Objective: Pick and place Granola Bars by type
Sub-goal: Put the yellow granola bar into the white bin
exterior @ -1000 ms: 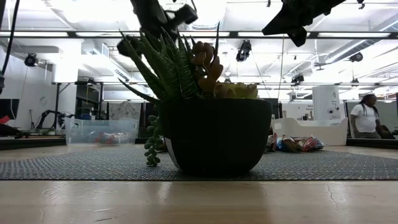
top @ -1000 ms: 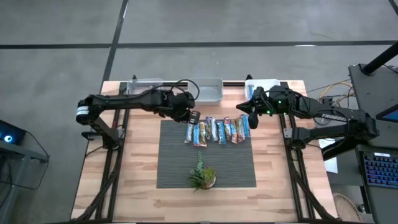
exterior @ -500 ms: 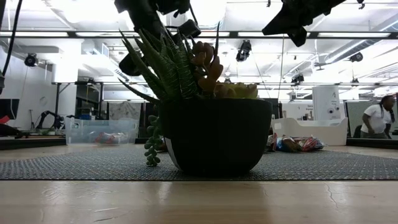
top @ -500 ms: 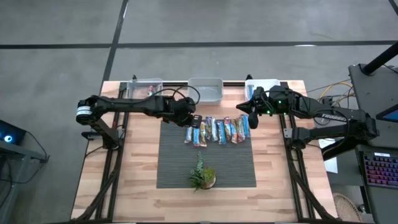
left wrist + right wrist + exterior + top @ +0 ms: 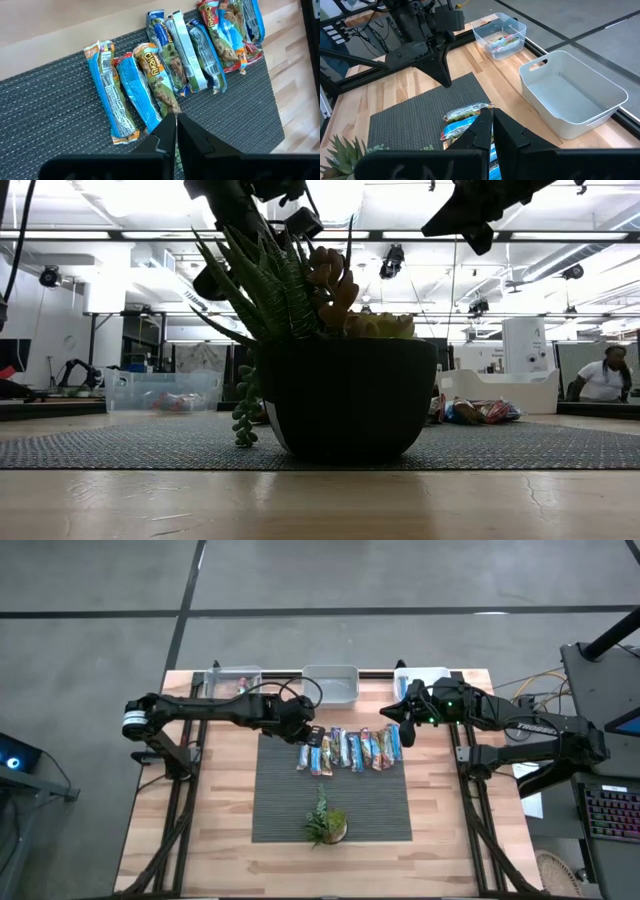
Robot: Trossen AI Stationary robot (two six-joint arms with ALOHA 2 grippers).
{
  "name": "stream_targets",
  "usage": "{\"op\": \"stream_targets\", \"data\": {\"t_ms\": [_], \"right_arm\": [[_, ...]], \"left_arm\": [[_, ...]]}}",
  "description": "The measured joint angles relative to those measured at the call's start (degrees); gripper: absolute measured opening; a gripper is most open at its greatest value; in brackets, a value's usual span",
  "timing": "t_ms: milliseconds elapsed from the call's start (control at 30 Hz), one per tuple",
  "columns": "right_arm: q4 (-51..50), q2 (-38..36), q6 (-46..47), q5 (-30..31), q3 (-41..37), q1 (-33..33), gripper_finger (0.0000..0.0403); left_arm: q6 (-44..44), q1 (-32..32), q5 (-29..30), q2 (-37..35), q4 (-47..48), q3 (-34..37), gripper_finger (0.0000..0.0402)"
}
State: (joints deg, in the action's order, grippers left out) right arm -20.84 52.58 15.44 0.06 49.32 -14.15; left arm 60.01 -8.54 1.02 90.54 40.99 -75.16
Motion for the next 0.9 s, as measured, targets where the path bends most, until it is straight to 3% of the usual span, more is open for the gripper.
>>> {"op": "stream_targets", "data": {"t_ms": [667,900], "right_arm": [[0.0,0.02,0.09,0.01,0.0,0.0,0.0008],[0.0,0.02,0.24,0.02,0.0,0.0,0.0008]], "left_arm": [[-0.55,-0.1,0.81,0.39,0.34,0.44,0.0],[-1.54,-0.11,5.04,0.39,0.13,0.46,0.0]]}}
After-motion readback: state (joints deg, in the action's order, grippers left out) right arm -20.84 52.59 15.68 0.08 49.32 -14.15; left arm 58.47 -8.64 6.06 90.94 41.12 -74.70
